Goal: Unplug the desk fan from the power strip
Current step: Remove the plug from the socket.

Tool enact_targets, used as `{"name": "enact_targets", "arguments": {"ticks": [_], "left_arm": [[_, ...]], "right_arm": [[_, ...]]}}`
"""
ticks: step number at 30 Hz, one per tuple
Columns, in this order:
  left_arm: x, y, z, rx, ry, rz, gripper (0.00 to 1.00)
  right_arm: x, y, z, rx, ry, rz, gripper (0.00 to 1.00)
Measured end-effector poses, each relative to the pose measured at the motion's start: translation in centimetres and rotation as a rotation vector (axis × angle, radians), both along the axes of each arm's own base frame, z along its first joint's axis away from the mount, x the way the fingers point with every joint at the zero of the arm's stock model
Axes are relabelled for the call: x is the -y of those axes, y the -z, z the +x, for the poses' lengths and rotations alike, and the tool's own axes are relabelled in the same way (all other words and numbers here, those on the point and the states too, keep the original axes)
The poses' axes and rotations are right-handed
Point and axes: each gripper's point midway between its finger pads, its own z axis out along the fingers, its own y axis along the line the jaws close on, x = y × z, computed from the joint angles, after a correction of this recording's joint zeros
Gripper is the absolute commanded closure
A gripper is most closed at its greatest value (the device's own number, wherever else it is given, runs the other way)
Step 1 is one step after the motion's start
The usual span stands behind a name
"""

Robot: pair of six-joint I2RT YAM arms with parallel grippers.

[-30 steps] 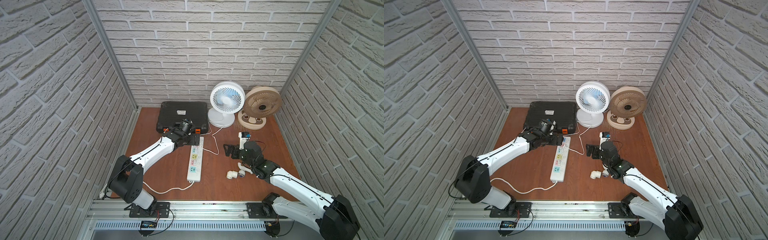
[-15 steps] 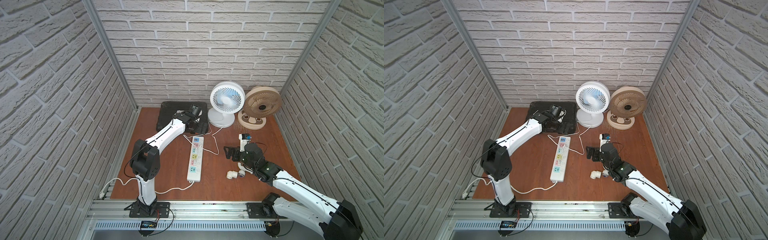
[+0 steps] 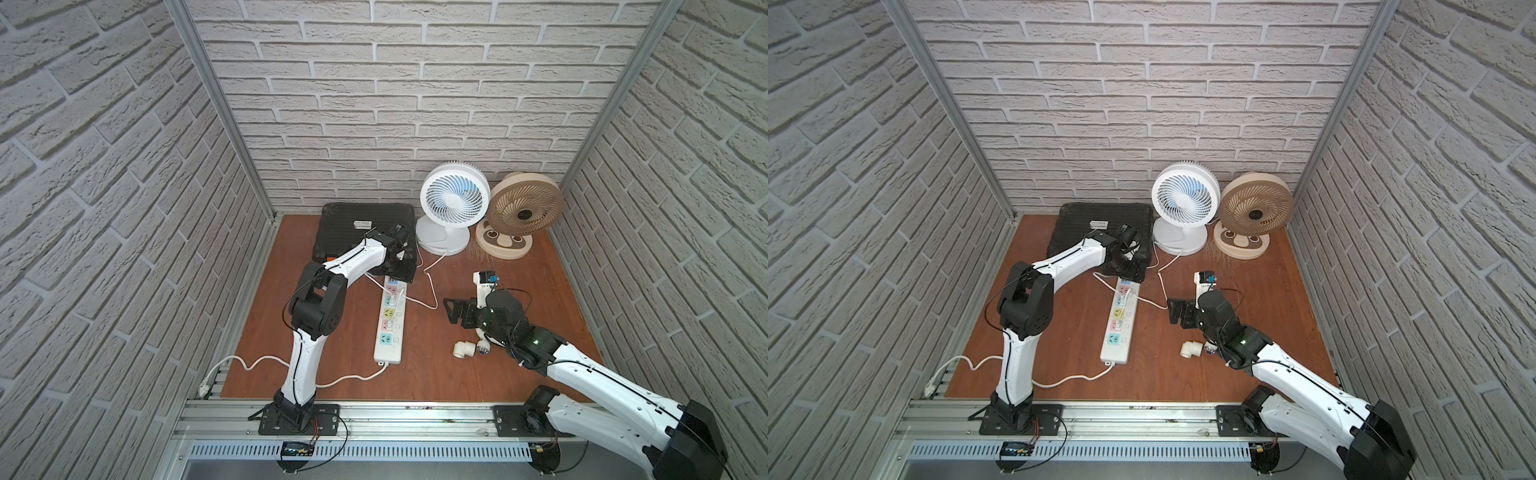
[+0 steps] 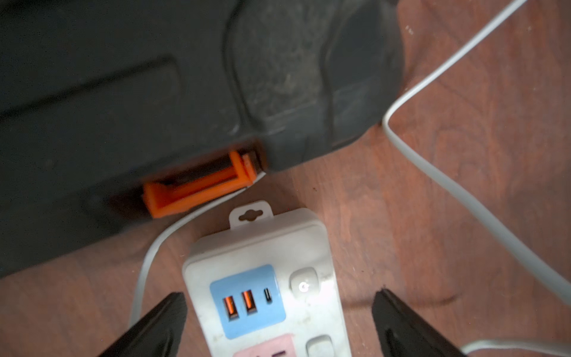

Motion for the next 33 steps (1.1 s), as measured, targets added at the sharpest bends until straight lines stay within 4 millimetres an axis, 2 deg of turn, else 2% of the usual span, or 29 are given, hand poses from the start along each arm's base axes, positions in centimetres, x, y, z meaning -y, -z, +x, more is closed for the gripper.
{"name": "enact_targets", "arguments": {"ticks": [6,9,12,21,24,28,33], "left_arm": [[-0.1,1.1,0.1,-0.024,-0.047,-0.005,0.02],[-0.2,2.8,-0.2,-0.065,-0.068,0.010,0.02],[0.0,3.0,0.4,-0.055,-0.085,0.012,0.07],[-0.2,3.0,0.5,-0.052,-0.126,0.034,0.51],[-0.3,3.0,0.5,-0.051,-0.154,0.044,0.62],[-0.5,3.0,0.5,-0.046,-0.199,0.069,0.83],[-0.6,2.9,0.5,-0.046,-0.241,0.104,1.00]], "right_arm": [[-0.7,0.8,-0.3,-0.018,-0.015,-0.023,0.02],[-0.8,1.1,-0.3,-0.024,-0.018,-0.031,0.02],[-0.9,1.3,-0.4,-0.027,-0.018,-0.035,0.02],[-1.0,1.1,-0.3,-0.022,-0.012,-0.036,0.02],[-1.1,1.0,-0.4,-0.018,-0.016,-0.036,0.02],[-1.6,1.0,-0.7,-0.017,-0.030,-0.039,0.02],[-2.8,0.9,-1.0,-0.018,-0.062,-0.042,0.04]]}}
